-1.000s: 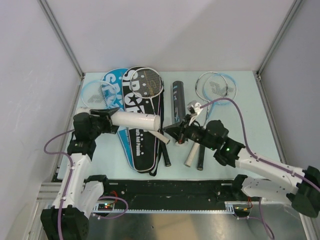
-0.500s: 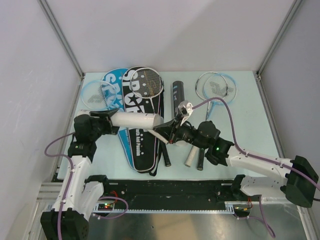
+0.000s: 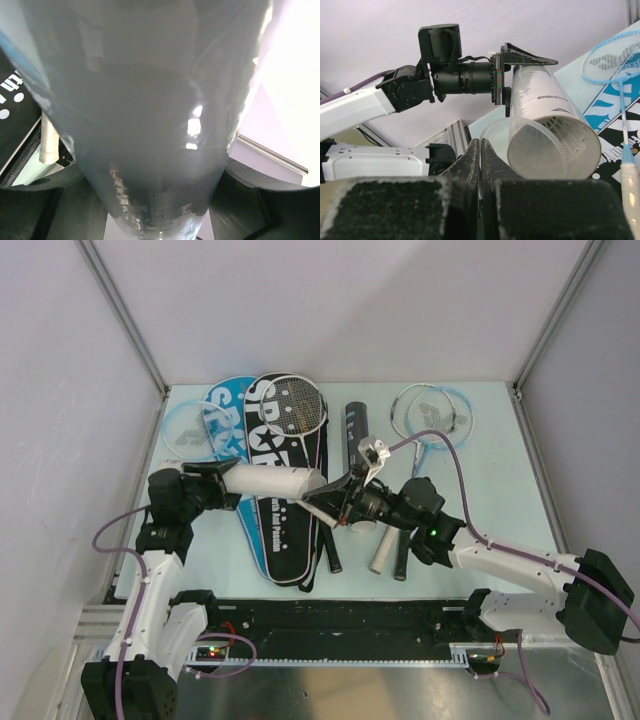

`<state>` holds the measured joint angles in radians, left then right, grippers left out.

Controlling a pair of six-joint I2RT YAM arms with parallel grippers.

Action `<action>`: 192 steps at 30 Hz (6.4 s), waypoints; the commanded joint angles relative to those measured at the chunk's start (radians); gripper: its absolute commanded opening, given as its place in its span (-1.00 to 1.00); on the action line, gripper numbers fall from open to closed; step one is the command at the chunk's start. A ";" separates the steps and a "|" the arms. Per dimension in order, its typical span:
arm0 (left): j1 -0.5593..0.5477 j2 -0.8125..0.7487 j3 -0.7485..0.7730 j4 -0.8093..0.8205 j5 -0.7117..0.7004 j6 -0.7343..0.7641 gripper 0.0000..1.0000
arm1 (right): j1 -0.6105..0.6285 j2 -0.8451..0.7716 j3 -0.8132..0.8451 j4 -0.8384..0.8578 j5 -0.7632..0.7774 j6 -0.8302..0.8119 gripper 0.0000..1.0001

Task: Pack up the badminton gear
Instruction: Close the lid on the shuttle tube, then place the shuttle tube at the center of the board.

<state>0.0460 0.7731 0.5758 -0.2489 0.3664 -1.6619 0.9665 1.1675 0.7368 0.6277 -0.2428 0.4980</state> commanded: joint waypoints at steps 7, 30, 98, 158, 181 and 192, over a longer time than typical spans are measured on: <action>-0.015 0.013 0.028 0.047 0.141 0.065 -0.43 | -0.139 -0.057 -0.046 0.046 -0.186 0.071 -1.00; -0.015 -0.009 0.029 0.047 0.122 0.015 -0.44 | -0.117 0.051 -0.047 0.192 -0.355 0.164 -1.00; -0.025 -0.036 0.066 0.047 0.154 0.020 -0.46 | -0.106 0.165 -0.007 0.023 0.019 0.228 -0.57; -0.223 0.224 0.243 0.055 0.242 0.714 -0.32 | -0.129 0.058 0.264 -0.570 -0.174 0.158 0.98; -0.354 0.352 0.306 0.061 0.244 0.663 0.68 | -0.081 0.298 0.320 -0.501 -0.209 0.138 0.31; -0.354 0.368 0.328 0.056 0.254 0.692 0.99 | -0.166 0.217 0.160 -0.404 -0.212 0.179 -0.07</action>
<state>-0.3050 1.1439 0.8543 -0.2329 0.6067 -0.9939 0.8314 1.4544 0.9398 0.1455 -0.4652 0.6601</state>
